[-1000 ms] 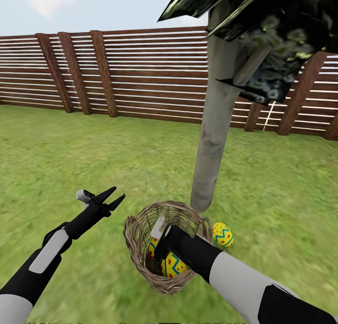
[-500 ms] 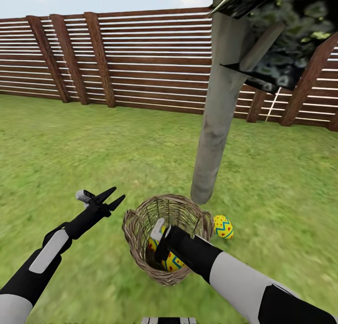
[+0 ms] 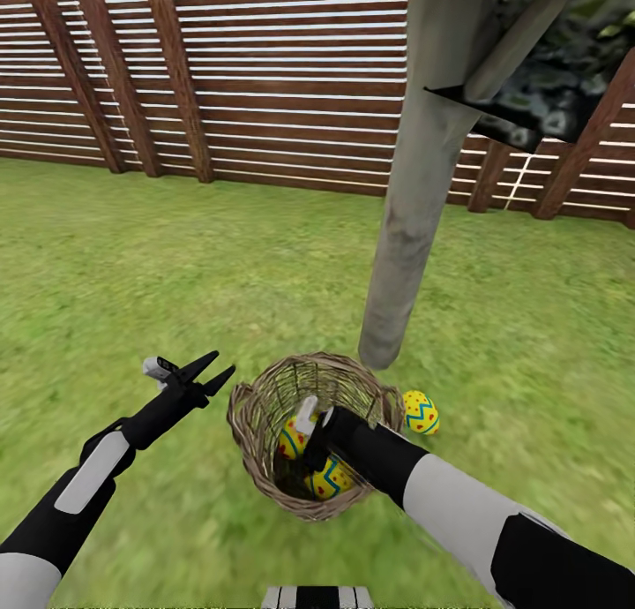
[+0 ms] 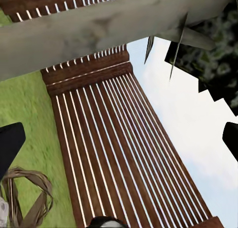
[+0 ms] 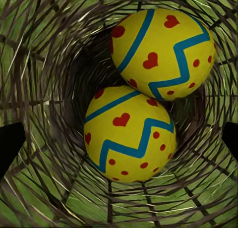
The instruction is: Take the three Easter eggs out of the wicker basket on the lawn in the garden, then place them on the lawn next to a single tree (choose any tree) so that all three eggs are next to the same tree and none are left in the basket.
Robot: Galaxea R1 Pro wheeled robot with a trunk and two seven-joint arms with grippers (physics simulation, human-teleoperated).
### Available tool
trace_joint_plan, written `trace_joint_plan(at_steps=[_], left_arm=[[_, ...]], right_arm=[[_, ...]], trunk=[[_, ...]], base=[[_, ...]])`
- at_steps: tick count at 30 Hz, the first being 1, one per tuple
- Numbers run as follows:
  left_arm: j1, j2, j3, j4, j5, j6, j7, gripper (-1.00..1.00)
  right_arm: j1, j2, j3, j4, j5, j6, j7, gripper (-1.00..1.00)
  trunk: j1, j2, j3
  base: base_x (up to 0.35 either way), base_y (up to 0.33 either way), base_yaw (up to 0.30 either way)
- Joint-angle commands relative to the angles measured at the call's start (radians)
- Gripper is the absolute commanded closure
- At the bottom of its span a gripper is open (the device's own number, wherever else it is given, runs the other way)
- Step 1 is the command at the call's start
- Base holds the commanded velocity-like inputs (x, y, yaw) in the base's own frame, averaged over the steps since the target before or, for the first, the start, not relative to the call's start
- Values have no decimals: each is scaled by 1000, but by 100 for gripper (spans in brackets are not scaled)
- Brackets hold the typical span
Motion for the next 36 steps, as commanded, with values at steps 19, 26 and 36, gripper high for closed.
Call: trace_joint_plan(at_steps=[19, 26, 36], left_arm=[[-1, -1, -3, 0, 9, 6, 0, -100], [-1, -1, -4, 1, 11, 6, -4, -100], [-1, -1, -4, 2, 11, 6, -4, -100]], right_arm=[[-40, -35, 0, 4, 131, -26, 56, -100], [-40, -32, 0, 4, 143, -29, 57, -100], [-40, -26, 2, 5, 144, -30, 57, -100]], trunk=[[8, -5, -74], [9, -5, -78], [9, -5, -78]], base=[[0, 0, 0], [2, 0, 0], [202, 0, 0]])
